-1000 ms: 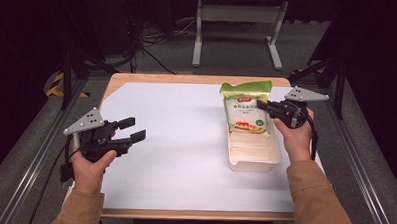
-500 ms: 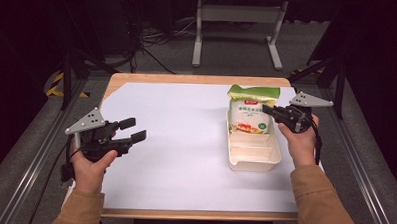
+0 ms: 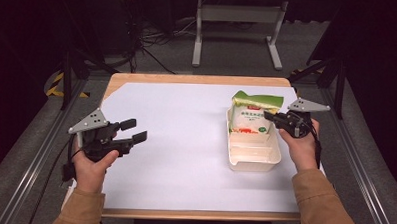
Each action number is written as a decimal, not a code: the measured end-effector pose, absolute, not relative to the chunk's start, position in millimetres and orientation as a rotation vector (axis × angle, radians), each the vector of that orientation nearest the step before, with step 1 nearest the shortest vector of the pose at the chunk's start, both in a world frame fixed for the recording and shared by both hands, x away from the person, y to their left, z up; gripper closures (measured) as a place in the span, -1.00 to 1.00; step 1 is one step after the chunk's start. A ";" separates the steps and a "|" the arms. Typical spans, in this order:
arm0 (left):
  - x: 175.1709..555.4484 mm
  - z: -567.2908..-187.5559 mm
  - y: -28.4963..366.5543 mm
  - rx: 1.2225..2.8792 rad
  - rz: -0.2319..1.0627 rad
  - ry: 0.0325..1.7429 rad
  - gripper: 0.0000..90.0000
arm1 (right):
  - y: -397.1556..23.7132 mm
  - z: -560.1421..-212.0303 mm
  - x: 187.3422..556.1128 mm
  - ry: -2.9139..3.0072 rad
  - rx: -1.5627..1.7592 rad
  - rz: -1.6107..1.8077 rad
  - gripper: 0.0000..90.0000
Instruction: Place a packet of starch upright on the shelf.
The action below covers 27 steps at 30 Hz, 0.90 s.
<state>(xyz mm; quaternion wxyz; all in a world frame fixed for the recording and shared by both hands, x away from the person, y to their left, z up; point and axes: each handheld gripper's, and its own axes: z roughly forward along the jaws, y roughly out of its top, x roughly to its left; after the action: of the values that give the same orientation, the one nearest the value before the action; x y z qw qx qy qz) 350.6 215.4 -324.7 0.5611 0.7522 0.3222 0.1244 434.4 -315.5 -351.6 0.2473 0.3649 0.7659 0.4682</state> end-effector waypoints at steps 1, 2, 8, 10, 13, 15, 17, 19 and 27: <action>350.8 -325.0 215.4 1.773 0.296 0.760 -0.15 | -315.4 -351.1 434.2 2.092 0.987 1.265 0.88; 350.9 -325.2 215.3 1.772 0.294 0.763 -0.16 | -315.3 -350.7 433.9 2.094 0.984 1.261 0.87; 353.7 -328.7 215.4 1.783 0.291 0.769 -0.18 | -315.0 -345.2 430.8 2.092 0.990 1.251 0.53; 353.5 -329.5 215.8 1.781 0.286 0.777 -0.19 | -314.5 -341.8 429.2 2.080 0.995 1.248 0.37; 353.1 -329.7 218.3 1.785 0.299 0.775 -0.19 | -314.9 -335.1 426.1 2.064 1.028 1.272 0.09; 352.6 -329.9 219.8 1.783 0.304 0.776 -0.20 | -314.8 -331.5 423.4 2.064 1.032 1.273 -0.04; 352.4 -330.2 221.0 1.787 0.314 0.778 -0.21 | -316.0 -328.3 419.9 2.056 1.031 1.265 -0.14; 351.9 -330.9 222.2 1.788 0.315 0.783 -0.22 | -318.6 -325.1 415.7 2.045 1.031 1.265 -0.20; 351.1 -333.8 230.8 1.791 0.334 0.797 -0.24 | -334.2 -311.9 395.3 2.009 1.029 1.273 -0.29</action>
<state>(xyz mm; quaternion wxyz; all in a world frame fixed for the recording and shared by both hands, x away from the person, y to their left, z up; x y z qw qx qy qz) 351.1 230.8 -333.8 0.5451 0.7551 0.3359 0.1409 395.3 -334.2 -311.9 0.2713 0.3822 0.7461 0.4729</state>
